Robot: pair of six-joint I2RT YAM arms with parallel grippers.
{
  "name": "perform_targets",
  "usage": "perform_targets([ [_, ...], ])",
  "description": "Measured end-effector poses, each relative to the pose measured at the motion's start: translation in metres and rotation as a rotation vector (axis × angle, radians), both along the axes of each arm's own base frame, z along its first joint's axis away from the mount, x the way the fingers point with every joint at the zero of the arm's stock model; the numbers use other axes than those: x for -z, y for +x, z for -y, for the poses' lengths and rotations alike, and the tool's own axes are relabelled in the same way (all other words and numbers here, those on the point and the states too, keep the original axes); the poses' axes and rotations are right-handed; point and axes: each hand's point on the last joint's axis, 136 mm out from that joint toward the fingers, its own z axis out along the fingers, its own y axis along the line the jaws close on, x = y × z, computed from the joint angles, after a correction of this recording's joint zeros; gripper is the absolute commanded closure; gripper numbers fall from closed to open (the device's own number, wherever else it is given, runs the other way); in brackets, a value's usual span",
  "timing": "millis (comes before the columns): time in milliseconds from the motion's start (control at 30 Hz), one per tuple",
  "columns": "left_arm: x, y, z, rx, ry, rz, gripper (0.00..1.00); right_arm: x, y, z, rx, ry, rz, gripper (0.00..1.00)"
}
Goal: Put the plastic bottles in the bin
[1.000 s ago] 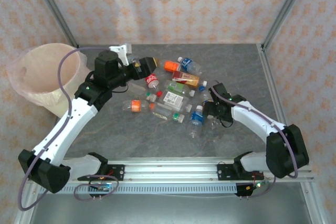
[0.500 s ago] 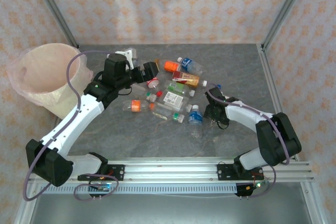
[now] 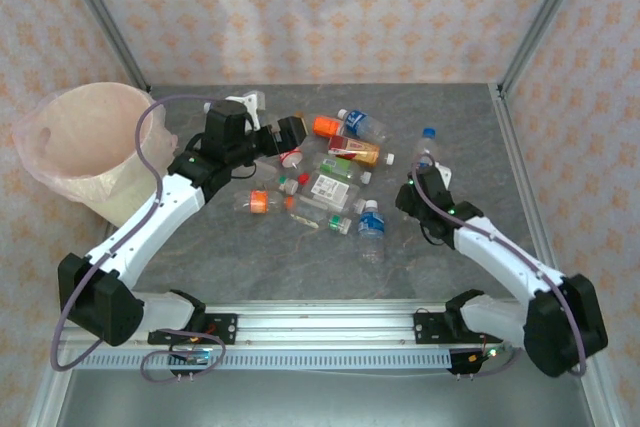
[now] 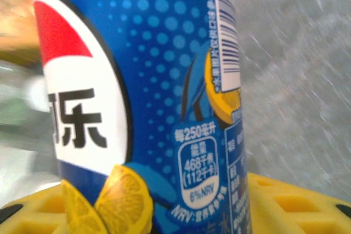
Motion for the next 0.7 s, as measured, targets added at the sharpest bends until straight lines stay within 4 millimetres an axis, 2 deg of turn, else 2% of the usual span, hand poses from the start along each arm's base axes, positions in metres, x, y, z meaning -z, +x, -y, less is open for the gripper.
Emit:
perform_targets([
  [133,0.003,0.006,0.010,0.028,-0.037,-0.002,0.00,-0.032,0.013,-0.035,-0.142,0.116,0.127,0.50],
  [267,0.008,0.007,0.023,0.071,-0.074,-0.016,0.00,-0.052,0.019,-0.078,-0.314,0.242,0.201,0.50],
  [533,0.005,0.012,0.045,0.134,-0.172,-0.018,0.00,-0.074,0.019,-0.157,-0.606,0.395,0.232,0.49],
  [700,0.005,0.024,0.048,0.120,-0.158,-0.016,0.00,-0.087,0.013,-0.192,-0.737,0.428,0.241,0.48],
])
